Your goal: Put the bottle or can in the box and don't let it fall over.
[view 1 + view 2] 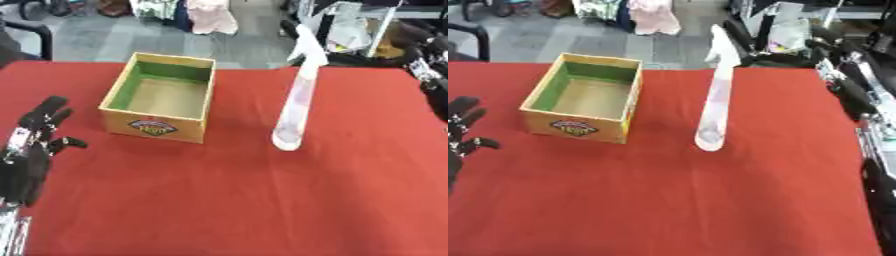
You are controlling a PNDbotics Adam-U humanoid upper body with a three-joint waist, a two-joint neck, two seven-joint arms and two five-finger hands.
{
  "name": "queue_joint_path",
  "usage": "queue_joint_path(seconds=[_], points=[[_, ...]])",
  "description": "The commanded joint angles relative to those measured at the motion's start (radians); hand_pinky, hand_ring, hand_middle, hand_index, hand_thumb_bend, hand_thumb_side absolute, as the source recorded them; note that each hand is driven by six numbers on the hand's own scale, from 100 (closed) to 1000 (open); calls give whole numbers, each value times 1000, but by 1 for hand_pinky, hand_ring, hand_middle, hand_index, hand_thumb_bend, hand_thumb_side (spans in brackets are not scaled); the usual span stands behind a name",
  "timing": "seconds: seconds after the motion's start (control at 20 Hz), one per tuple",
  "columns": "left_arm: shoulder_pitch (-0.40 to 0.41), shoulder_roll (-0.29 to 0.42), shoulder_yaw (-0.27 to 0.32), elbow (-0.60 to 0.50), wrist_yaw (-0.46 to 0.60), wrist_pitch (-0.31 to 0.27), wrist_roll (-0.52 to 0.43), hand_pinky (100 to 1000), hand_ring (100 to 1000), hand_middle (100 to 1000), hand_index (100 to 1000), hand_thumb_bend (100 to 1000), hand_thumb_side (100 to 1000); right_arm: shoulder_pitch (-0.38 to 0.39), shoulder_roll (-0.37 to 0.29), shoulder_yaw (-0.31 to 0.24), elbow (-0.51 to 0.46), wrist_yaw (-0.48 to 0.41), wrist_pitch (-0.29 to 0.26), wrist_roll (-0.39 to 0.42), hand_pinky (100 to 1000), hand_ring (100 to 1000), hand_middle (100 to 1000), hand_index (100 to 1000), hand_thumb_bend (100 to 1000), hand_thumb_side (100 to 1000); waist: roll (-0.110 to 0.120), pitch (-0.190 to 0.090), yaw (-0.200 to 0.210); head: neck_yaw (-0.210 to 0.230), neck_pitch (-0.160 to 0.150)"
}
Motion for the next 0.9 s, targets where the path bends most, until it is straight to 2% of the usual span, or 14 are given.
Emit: queue_joint_path(seconds=[0.05, 0.45, 0.9], points=[[-7, 7, -5, -11, 0, -3, -7, 591, 1000, 969, 1000, 169, 966, -49, -4, -4, 41, 37, 18, -49, 797, 977, 1000, 930, 100, 548, 6, -12, 5, -11, 2], [-7, 5, -15, -6, 5, -8, -19, 592, 1000, 969, 1000, 166, 967, -140, 28, 0, 149, 186, 48, -155, 809, 979, 1000, 947, 100, 549, 17, -14, 23, -35, 2], [-10, 2, -21, -1, 9, -10, -27, 593, 1000, 969, 1000, 166, 966, -179, 58, 2, 223, 293, 51, -218, 832, 983, 1000, 963, 100, 567, 22, -16, 40, -52, 6]])
